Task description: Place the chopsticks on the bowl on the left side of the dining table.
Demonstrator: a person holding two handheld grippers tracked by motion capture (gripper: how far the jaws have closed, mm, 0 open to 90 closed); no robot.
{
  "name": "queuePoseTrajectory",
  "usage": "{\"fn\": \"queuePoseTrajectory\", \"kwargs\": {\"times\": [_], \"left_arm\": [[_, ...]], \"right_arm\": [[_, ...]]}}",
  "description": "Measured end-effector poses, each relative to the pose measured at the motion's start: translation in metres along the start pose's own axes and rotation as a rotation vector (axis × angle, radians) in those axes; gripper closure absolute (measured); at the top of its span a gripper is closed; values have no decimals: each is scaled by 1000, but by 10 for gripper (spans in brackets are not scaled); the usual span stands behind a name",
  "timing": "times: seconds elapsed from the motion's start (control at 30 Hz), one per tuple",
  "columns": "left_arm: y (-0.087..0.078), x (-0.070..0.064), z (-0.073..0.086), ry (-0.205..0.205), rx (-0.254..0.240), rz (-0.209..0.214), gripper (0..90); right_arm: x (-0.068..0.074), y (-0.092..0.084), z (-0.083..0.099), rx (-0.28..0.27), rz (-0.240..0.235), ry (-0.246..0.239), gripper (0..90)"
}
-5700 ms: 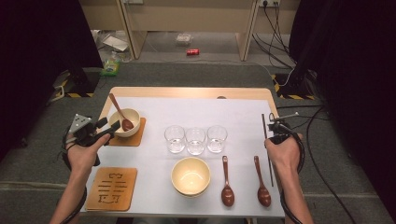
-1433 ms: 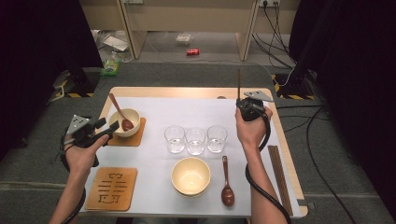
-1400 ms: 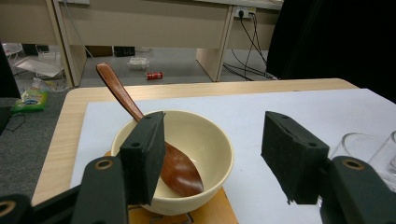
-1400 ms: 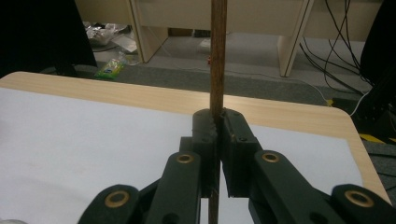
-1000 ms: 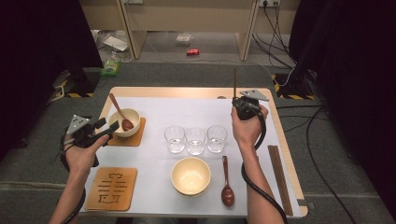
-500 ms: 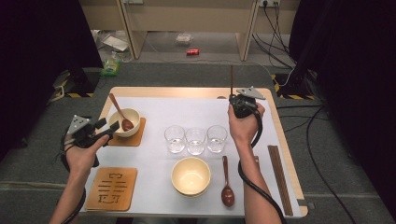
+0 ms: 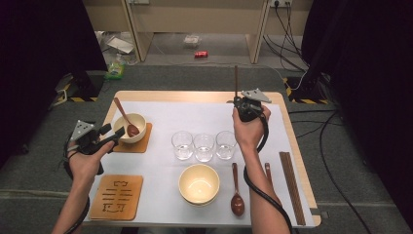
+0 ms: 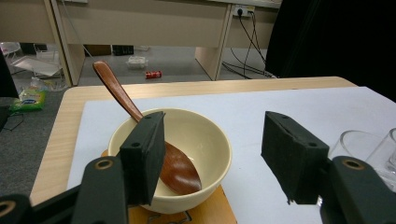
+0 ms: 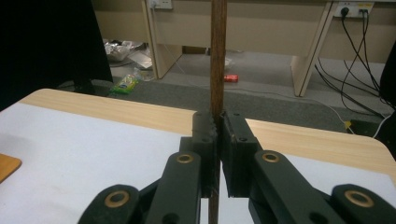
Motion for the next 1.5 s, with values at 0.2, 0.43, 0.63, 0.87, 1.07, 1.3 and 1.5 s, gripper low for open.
{"fn": "queuePoseTrajectory", "kwargs": {"times": [0.2, 0.43, 0.63, 0.87, 1.07, 1.3, 1.5], "left_arm": [[1, -1, 0, 1, 1, 1, 396], [3, -7, -1, 16, 1, 9, 396], [7, -14, -4, 30, 0, 27, 397], [13, -26, -13, 54, -16, 58, 401], [25, -39, -26, 60, -24, 110, 402], [41, -62, -53, 94, -36, 173, 411], [56, -86, -77, 134, -52, 219, 424]], "right_arm": [[6, 2, -3, -7, -11, -3, 848], [12, 4, -4, -20, -31, -9, 848], [17, 6, -8, -30, -48, -16, 849], [23, 10, -9, -33, -73, -11, 849], [30, 13, -7, -40, -96, -17, 849], [37, 16, -6, -39, -113, -24, 848], [44, 16, -8, -45, -132, -28, 848]]}}
Point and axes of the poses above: each handheld gripper's, and its own axes: y roughly forward along the jaws, z roughly out of its underside, x roughly to its left, the point moved 1 cm from there along y, roughly forward along the jaws, and after that the axes turned 8 degrees about x, right-handed, at the moved point
